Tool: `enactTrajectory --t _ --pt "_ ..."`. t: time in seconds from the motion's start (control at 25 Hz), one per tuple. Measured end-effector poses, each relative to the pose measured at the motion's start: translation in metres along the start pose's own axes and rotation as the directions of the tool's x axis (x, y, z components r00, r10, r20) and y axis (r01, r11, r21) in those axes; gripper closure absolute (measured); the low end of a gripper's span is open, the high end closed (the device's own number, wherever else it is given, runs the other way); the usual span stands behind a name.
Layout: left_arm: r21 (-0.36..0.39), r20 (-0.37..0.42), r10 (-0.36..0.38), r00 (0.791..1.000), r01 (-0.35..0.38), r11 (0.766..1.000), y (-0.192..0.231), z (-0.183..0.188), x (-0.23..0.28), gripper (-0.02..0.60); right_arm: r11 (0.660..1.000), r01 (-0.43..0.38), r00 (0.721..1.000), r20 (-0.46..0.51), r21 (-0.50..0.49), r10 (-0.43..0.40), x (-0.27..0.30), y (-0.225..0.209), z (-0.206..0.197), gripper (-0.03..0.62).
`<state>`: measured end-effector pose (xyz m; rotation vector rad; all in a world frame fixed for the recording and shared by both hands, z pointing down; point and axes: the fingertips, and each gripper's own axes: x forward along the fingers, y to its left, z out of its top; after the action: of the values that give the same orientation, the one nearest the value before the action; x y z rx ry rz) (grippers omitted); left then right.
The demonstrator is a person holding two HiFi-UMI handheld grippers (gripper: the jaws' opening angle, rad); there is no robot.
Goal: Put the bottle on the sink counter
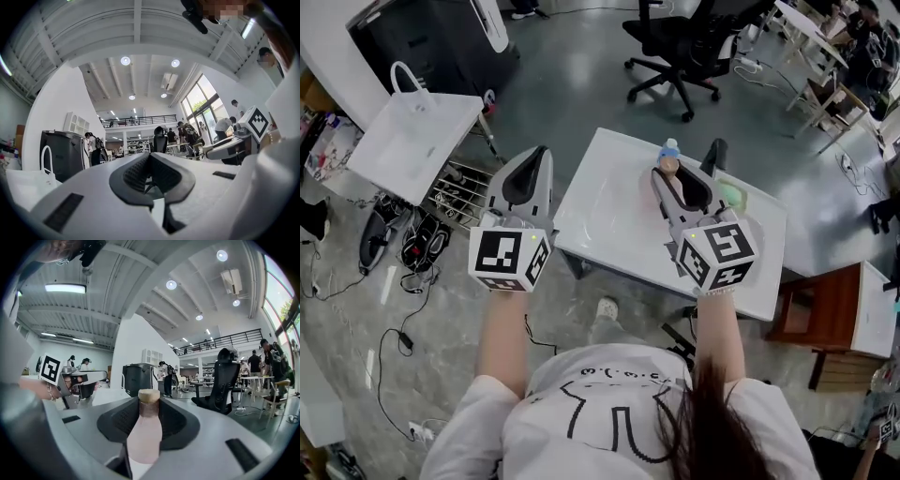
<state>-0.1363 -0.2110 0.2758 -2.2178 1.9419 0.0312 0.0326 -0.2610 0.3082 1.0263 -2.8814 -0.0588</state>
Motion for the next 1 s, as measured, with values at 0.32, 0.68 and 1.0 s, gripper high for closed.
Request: enactTrajectory --t 0.32,0.68,1.0 --pt "0.000 -0.020 0.009 1.000 -0.009 1.000 0.025 -0.013 0.059 0.572 1.000 -0.006 1.000 -0.003 0.003 0.006 0.053 -0.042 0.003 0.451" --pt "0.002 -0.063 0.016 0.998 -0.016 1.000 0.033 -0.039 0.082 0.572 1.000 -0.019 0.999 -0.028 0.018 0.020 0.087 -0.063 -0.012 0.451" --pt "-0.025 -0.085 -0.002 0.996 0.000 1.000 0.049 -0.059 0.094 0.572 0.999 -0.030 0.998 -0.062 0.022 0.031 0.115 -0.056 -0.027 0.451"
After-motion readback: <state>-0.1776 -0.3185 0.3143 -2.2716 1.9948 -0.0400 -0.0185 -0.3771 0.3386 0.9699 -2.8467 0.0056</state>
